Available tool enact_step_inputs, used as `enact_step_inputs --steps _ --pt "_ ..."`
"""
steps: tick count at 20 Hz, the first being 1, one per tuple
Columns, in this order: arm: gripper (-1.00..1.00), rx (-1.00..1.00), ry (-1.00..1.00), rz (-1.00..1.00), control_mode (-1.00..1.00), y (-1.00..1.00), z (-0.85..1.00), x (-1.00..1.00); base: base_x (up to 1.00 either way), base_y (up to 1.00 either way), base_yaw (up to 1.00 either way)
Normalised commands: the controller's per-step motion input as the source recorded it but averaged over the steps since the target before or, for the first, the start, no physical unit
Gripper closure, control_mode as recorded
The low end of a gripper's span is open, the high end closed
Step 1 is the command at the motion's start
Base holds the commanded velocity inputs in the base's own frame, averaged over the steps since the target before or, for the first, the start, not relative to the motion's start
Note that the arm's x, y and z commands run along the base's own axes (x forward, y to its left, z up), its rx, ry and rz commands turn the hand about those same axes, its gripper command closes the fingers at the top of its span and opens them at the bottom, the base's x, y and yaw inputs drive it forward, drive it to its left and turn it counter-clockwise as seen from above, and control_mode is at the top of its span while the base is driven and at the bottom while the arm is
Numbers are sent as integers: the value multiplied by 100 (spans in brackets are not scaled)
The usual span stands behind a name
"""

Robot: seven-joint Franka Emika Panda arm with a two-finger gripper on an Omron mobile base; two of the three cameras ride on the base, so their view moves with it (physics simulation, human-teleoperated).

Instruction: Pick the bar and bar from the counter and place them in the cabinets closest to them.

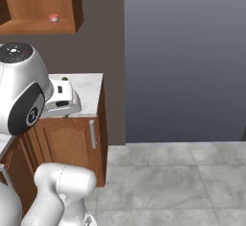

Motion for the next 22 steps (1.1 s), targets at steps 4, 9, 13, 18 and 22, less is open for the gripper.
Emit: enact_step_inputs --steps 4,9,13,18,22 --pt "-100 0 0 0 100 0 0 0 -3 45 4" --pt "-100 0 0 0 100 0 0 0 0 12 2" --pt "-100 0 0 0 100 0 0 0 1 0 0" --pt "-100 0 0 0 100 0 0 0 28 20 -1" --pt "-100 0 0 0 100 0 0 0 42 29 -2"
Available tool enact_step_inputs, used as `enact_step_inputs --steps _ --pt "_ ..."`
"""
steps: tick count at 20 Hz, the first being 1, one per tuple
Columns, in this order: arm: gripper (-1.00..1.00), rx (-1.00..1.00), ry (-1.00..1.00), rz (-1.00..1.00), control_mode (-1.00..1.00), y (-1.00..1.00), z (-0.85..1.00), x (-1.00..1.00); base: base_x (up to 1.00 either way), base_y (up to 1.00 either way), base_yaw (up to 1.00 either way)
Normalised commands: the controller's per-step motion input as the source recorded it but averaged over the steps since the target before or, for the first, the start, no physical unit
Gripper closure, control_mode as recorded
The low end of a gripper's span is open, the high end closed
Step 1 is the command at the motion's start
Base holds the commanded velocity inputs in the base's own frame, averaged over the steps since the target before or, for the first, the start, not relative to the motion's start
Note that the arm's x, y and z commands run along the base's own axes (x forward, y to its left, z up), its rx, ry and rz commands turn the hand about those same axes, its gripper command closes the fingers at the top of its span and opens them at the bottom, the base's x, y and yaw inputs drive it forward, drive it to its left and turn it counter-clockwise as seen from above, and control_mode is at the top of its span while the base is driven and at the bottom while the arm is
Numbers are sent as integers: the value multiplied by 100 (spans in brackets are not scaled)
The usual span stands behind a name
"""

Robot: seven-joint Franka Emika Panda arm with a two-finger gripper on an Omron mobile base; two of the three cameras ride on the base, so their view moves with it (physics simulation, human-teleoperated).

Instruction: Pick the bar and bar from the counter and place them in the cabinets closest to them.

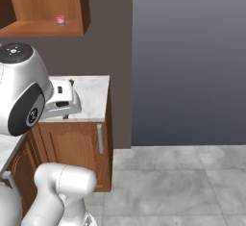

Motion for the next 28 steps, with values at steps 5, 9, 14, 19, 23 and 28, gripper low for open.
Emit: enact_step_inputs --steps 5,9,14,19,23,28 --pt "-100 0 0 0 100 0 0 0 46 31 -1" --pt "-100 0 0 0 100 0 0 0 48 31 -1" --pt "-100 0 0 0 100 0 0 0 51 32 -1" --pt "-100 0 0 0 100 0 0 0 54 33 -2" --pt "-100 0 0 0 100 0 0 0 56 33 -3" --pt "-100 0 0 0 100 0 0 0 54 33 -4"
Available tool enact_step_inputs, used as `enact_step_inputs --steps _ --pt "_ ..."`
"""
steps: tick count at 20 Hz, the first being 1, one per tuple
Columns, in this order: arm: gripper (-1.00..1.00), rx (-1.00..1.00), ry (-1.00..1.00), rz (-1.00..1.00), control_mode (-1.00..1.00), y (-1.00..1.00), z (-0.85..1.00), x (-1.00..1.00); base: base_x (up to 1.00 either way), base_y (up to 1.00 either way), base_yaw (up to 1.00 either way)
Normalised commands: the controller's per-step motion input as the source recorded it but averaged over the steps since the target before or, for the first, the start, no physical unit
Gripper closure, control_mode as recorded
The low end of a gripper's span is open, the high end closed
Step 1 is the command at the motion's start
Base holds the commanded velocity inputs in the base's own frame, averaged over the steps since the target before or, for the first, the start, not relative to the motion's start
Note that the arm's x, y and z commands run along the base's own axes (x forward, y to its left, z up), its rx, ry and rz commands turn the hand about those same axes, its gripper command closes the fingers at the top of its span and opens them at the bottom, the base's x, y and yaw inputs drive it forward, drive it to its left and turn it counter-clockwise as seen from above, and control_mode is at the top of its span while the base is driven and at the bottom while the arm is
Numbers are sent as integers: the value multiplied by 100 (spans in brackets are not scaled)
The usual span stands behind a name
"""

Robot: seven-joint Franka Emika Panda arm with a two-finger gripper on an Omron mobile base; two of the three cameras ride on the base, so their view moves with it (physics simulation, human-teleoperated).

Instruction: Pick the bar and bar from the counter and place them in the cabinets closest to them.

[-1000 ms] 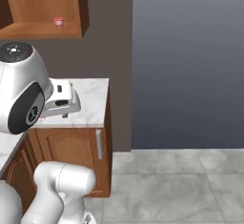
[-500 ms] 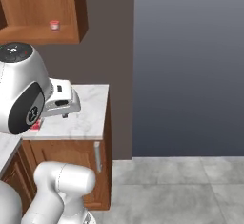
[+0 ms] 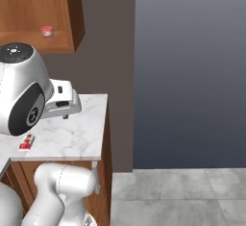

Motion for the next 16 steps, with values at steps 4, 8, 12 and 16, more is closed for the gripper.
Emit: enact_step_inputs --steps 4,8,12,16 --pt "-100 0 0 0 100 0 0 0 48 32 -5" --pt "-100 0 0 0 100 0 0 0 7 6 -1" --pt "-100 0 0 0 100 0 0 0 0 0 0" --pt "-100 0 0 0 100 0 0 0 0 0 0"
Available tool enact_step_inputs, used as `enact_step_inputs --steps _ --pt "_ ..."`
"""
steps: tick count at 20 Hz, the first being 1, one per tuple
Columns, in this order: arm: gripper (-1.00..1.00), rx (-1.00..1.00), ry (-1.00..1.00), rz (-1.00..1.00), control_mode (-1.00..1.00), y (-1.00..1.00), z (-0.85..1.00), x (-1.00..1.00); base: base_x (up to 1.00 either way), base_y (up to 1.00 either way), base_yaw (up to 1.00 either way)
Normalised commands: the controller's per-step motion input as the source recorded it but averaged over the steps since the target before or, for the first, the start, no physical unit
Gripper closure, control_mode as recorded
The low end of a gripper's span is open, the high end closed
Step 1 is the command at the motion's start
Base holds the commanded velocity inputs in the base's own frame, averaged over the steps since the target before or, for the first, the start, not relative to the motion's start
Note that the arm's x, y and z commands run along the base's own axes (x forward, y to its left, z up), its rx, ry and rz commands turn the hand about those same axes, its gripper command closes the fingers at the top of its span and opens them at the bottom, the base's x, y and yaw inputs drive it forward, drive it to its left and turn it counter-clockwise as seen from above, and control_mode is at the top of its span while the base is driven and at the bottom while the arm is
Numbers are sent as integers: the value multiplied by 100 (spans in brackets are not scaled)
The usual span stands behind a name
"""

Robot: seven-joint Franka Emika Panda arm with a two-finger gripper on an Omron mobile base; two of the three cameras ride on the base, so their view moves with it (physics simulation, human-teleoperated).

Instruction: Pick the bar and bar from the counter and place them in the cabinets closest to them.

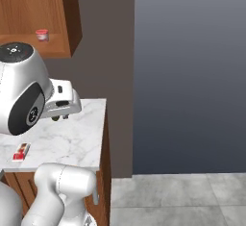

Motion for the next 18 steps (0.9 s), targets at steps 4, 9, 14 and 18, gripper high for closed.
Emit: enact_step_inputs --steps 4,9,14,18 --pt "-100 0 0 0 -100 0 0 0 0 0 0" --pt "-100 2 0 0 -100 3 0 0 0 0 0" --pt "-100 1 0 0 -100 36 0 0 0 0 0" --pt "-100 0 0 -2 -100 52 -4 0 0 0 0"
